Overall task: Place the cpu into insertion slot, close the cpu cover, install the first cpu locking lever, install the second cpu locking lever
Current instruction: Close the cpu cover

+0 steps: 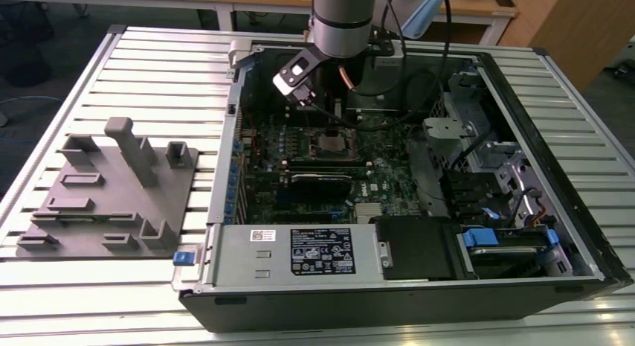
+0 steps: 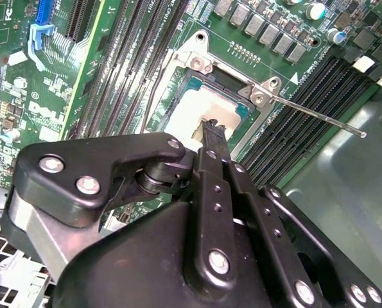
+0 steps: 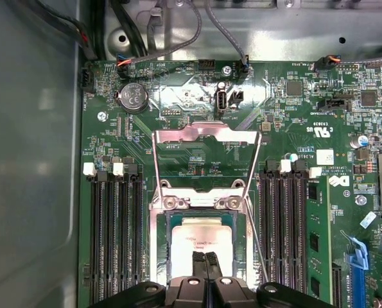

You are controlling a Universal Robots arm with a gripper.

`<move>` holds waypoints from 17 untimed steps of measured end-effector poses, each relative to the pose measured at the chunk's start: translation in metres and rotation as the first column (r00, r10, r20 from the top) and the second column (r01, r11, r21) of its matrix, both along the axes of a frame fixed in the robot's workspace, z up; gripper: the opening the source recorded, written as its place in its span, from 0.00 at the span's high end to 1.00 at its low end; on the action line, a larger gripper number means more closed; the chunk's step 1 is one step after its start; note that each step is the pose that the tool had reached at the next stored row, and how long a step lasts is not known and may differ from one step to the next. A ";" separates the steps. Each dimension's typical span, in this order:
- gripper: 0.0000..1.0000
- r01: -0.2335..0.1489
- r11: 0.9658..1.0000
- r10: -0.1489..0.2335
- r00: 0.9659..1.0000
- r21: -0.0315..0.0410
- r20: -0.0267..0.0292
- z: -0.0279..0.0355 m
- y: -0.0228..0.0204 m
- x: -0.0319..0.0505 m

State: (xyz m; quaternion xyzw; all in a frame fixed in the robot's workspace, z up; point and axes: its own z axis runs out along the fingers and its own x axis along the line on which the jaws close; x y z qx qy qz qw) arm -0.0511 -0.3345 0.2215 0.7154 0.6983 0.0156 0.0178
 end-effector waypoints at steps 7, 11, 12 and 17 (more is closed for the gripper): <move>0.90 0.000 1.000 0.000 1.000 0.000 0.000 0.0007 0.0000 0.0000; 0.90 0.000 1.000 0.000 1.000 0.000 0.000 0.0018 0.0000 0.0000; 0.90 0.000 1.000 0.000 1.000 0.000 0.000 0.0021 0.0000 0.0000; 0.90 0.000 1.000 0.000 1.000 0.000 0.000 0.0037 0.0000 0.0000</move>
